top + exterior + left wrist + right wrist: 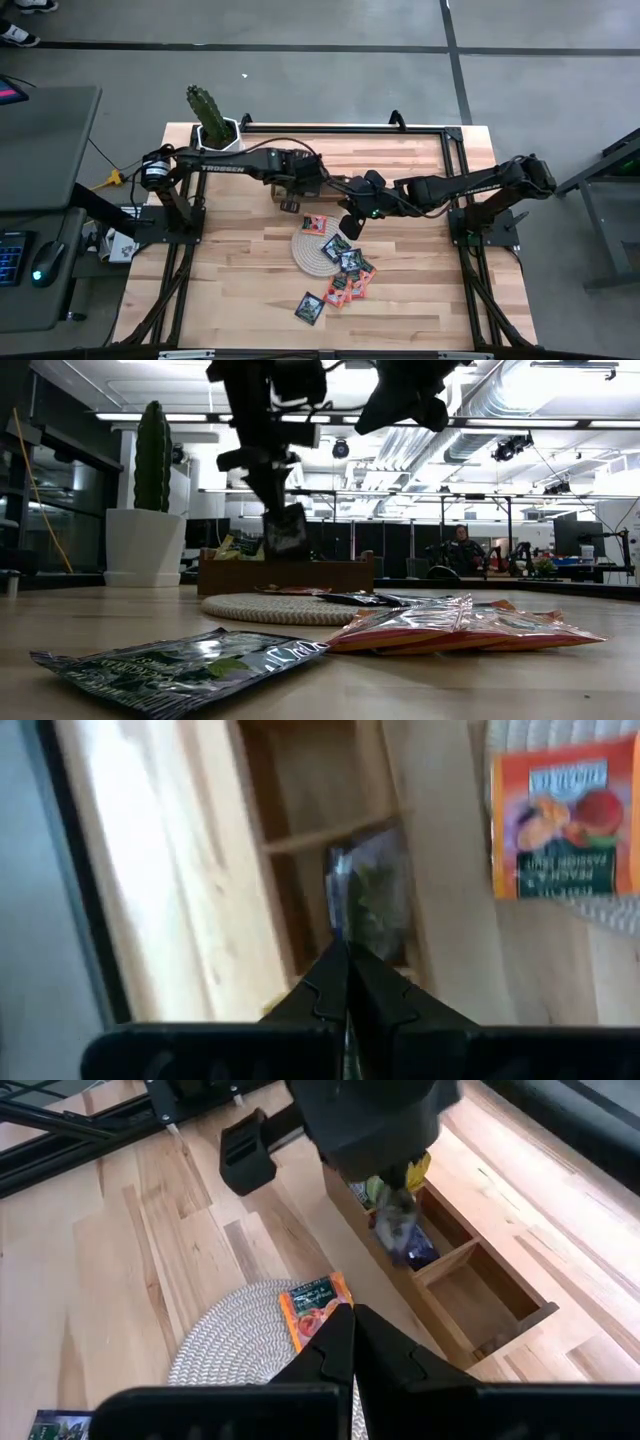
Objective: Pick & Place Tea
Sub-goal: Put the purple tea bag into the middle section of the wooden organizer
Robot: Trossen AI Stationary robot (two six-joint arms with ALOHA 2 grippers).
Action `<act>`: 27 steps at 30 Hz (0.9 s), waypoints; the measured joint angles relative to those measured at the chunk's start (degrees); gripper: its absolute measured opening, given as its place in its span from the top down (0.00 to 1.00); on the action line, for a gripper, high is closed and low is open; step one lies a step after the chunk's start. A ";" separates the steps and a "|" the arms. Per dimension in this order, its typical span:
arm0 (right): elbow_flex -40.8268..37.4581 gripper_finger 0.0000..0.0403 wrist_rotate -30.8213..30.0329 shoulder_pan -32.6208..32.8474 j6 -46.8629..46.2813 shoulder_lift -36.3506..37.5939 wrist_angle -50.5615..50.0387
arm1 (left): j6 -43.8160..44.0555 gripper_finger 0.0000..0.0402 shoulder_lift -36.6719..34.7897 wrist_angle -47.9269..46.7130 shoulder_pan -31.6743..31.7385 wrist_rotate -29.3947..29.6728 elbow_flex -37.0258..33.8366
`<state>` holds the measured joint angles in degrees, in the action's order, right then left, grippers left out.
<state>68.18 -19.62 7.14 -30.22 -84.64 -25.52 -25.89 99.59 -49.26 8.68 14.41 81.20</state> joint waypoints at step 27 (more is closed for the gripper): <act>0.02 1.00 -1.24 0.00 0.04 0.00 -1.33 | -1.04 1.00 3.99 -6.04 1.91 -2.35 5.13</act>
<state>68.20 -20.86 7.14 -30.17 -84.64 -26.85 -26.93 103.58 -55.30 10.60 12.05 86.32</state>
